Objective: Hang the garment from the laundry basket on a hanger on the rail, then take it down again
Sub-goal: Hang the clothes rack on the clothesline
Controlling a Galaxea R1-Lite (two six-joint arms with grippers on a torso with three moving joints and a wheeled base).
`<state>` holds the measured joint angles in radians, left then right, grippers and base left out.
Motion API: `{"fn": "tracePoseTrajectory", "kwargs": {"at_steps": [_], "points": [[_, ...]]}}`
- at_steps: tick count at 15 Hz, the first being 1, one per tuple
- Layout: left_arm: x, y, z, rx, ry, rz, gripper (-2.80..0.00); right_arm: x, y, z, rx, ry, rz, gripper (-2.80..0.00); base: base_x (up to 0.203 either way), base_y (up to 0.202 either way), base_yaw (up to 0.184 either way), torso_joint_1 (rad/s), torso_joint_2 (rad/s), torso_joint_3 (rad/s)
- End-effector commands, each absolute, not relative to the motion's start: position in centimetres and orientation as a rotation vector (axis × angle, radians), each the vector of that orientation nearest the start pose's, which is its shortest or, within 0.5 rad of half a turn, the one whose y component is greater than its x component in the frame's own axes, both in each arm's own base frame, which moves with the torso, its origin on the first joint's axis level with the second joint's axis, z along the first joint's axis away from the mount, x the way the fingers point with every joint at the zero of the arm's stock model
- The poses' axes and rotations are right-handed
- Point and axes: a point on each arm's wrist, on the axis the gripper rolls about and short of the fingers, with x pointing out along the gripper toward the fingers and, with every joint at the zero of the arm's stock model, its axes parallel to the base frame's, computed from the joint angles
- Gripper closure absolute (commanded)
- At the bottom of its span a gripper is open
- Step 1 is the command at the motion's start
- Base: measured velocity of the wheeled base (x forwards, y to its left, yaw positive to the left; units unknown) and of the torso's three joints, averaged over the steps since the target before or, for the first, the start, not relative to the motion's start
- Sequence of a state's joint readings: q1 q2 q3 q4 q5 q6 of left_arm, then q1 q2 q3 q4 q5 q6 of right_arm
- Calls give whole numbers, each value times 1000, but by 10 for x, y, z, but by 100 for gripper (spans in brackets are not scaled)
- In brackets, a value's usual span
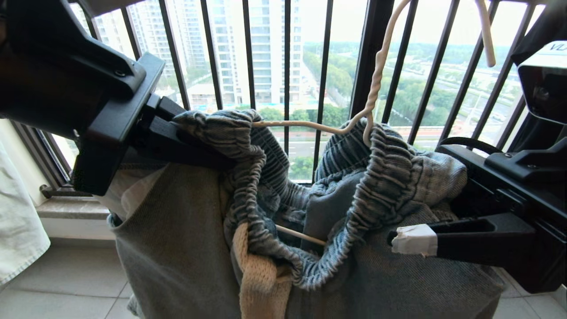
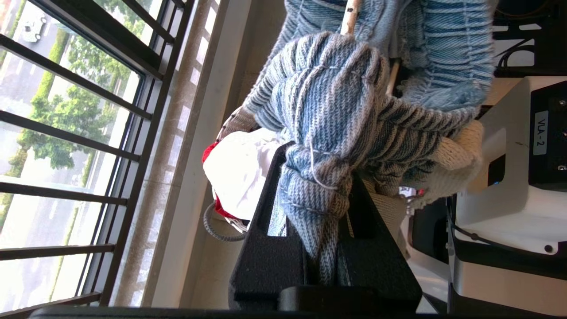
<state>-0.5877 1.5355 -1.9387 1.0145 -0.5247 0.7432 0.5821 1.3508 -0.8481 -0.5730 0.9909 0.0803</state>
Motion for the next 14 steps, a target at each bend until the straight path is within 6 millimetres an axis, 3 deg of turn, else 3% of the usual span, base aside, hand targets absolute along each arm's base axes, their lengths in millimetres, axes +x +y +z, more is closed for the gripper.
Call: {"fn": "tracePoseTrajectory", "kwargs": {"at_steps": [1,7,14], "points": [[158,-117,383,662,204,-1257,0,172,136,280,48,-8,1578,-280,0,0,0,0,0,0],[150,-105,390,630,188,-1214,0,189,138,280,60,3,1489,-280,0,0,0,0,0,0],[142,-97,396,607,170,-1184,0,203,109,292,52,-44,1354,-280,0,0,0,0,0,0]]}}
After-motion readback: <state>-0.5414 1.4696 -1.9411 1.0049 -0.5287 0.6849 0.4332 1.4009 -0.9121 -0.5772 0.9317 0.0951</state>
